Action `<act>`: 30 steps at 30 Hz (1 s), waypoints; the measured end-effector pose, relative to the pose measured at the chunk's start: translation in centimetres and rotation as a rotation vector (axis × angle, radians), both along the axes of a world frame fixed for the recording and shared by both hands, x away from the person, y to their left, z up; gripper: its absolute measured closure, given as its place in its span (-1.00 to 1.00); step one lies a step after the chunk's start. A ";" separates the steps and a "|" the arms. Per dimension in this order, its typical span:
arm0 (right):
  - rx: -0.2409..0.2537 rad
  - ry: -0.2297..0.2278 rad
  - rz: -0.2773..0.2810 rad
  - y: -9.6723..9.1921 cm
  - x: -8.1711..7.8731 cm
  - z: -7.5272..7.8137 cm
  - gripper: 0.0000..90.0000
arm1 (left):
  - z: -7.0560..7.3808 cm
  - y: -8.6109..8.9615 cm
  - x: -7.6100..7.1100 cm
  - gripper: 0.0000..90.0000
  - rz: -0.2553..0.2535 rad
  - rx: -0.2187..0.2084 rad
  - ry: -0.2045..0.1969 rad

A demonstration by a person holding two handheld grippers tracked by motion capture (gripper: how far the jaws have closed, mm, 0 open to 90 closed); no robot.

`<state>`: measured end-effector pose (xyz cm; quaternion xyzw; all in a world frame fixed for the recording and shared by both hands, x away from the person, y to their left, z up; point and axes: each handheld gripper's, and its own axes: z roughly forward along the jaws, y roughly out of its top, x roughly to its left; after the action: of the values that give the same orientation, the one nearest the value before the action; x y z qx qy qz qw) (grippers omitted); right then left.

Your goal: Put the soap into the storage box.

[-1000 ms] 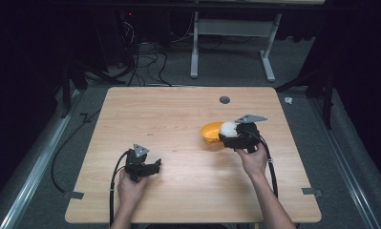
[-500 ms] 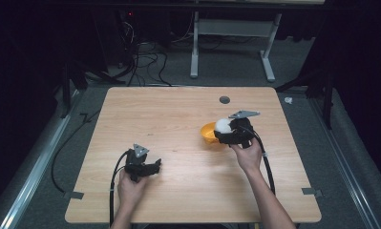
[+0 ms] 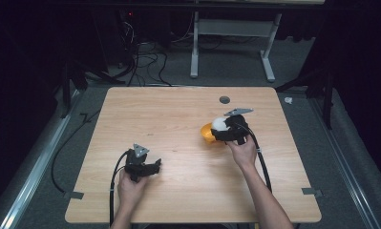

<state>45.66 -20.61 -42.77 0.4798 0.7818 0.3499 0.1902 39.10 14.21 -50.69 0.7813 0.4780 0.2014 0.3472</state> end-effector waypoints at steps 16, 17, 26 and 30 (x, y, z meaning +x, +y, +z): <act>-0.011 0.029 -0.036 0.1 1.4 -1.7 -0.45 | 0.0 0.0 0.0 -0.50 0.000 0.000 0.000; -0.011 0.029 -0.036 0.1 1.4 -1.7 -0.45 | 0.0 0.0 0.0 -0.50 0.000 0.000 0.000; -0.023 0.044 -0.042 0.5 1.9 -2.5 -0.45 | 0.0 0.0 0.0 -0.50 0.000 -0.002 0.000; -0.035 0.055 -0.041 0.7 2.1 -2.8 -0.45 | 0.0 0.0 0.0 -0.50 0.001 -0.003 -0.001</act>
<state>47.74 -19.94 -45.53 0.5018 0.7827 0.3190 0.1841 39.10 14.22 -50.70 0.7805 0.4783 0.2012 0.3485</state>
